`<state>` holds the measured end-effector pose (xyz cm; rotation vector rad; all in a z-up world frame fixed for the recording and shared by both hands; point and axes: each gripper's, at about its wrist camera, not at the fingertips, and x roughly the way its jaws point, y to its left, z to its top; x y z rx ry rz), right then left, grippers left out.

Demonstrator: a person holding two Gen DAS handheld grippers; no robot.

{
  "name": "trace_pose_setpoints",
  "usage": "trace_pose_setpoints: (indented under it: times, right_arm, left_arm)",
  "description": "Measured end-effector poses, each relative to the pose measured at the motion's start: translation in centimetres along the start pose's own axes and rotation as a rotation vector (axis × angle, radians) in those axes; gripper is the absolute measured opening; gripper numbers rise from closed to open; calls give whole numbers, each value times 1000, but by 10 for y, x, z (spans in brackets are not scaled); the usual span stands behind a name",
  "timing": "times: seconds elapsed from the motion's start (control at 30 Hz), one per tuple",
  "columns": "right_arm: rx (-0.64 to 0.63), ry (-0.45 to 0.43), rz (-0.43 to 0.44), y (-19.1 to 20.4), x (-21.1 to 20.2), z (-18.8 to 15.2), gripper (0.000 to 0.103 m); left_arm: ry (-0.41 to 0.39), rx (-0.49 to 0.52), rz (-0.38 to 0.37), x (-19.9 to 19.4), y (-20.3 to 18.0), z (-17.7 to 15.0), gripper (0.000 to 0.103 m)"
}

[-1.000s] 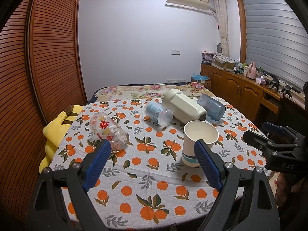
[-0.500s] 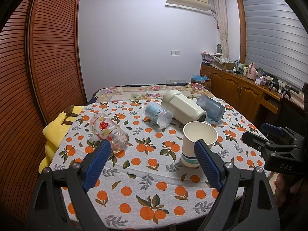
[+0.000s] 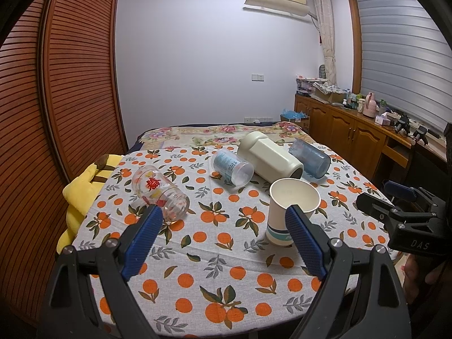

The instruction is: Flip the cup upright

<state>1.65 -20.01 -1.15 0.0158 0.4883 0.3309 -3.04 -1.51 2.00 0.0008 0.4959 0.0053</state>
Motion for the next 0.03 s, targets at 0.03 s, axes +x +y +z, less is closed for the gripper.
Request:
trace_pose_setpoints:
  times: [0.03]
  right_arm:
    - [0, 0, 1, 0, 0, 0, 100]
  left_arm:
    - [0, 1, 1, 0, 0, 0, 89]
